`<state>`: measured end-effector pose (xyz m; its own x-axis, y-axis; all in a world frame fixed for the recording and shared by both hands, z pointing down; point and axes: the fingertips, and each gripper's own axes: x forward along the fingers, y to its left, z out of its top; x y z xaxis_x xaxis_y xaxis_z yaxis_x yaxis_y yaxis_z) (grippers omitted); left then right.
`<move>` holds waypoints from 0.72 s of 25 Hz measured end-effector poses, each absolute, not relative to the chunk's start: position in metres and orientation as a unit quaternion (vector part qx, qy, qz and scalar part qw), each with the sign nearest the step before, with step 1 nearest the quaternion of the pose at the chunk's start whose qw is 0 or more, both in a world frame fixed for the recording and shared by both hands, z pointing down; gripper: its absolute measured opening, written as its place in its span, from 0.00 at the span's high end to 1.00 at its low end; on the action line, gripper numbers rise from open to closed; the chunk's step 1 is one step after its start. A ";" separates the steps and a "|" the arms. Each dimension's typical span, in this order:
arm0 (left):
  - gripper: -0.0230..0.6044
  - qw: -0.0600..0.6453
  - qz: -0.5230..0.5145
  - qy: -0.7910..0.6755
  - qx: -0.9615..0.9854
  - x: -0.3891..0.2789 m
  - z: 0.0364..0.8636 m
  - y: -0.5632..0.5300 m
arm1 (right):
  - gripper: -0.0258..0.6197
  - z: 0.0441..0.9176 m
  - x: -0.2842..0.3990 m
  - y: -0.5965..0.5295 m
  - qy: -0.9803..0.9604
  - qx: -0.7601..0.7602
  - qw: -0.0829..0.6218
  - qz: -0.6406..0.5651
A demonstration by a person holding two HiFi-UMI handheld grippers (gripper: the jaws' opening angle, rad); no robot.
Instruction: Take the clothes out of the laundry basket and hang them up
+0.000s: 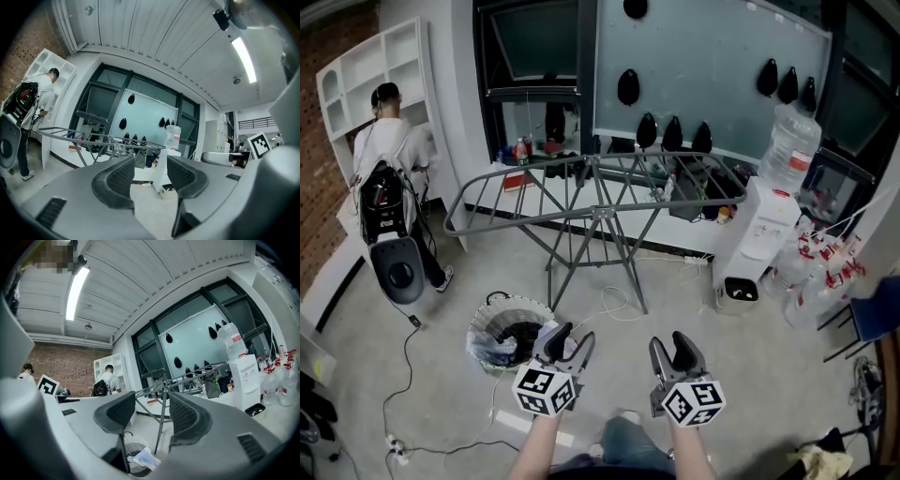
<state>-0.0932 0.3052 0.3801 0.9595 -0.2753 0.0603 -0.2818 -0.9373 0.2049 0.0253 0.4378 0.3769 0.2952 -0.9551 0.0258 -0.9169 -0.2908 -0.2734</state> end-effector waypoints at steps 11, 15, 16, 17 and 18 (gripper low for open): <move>0.63 0.100 0.014 -0.127 0.987 -0.051 0.381 0.283 | 0.63 0.379 0.058 0.417 0.582 -0.801 0.107 -0.084; 0.63 0.098 0.015 -0.129 0.987 -0.026 0.387 0.259 | 0.63 0.384 0.085 0.395 0.581 -0.802 0.110 -0.083; 0.63 0.099 0.015 -0.130 0.986 -0.019 0.389 0.251 | 0.63 0.387 0.093 0.388 0.582 -0.802 0.109 -0.082; 0.63 0.100 0.014 -0.132 0.986 -0.011 0.391 0.243 | 0.63 0.388 0.103 0.382 0.581 -0.802 0.109 -0.083; 0.63 0.102 0.014 -0.133 0.986 -0.002 0.392 0.236 | 0.63 0.387 0.113 0.375 0.579 -0.804 0.109 -0.083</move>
<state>-0.0022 0.2358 0.3925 0.9640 -0.2602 0.0549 -0.2659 -0.9436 0.1974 0.1127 0.3754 0.3875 0.3150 -0.9491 0.0076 -0.9129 -0.3051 -0.2711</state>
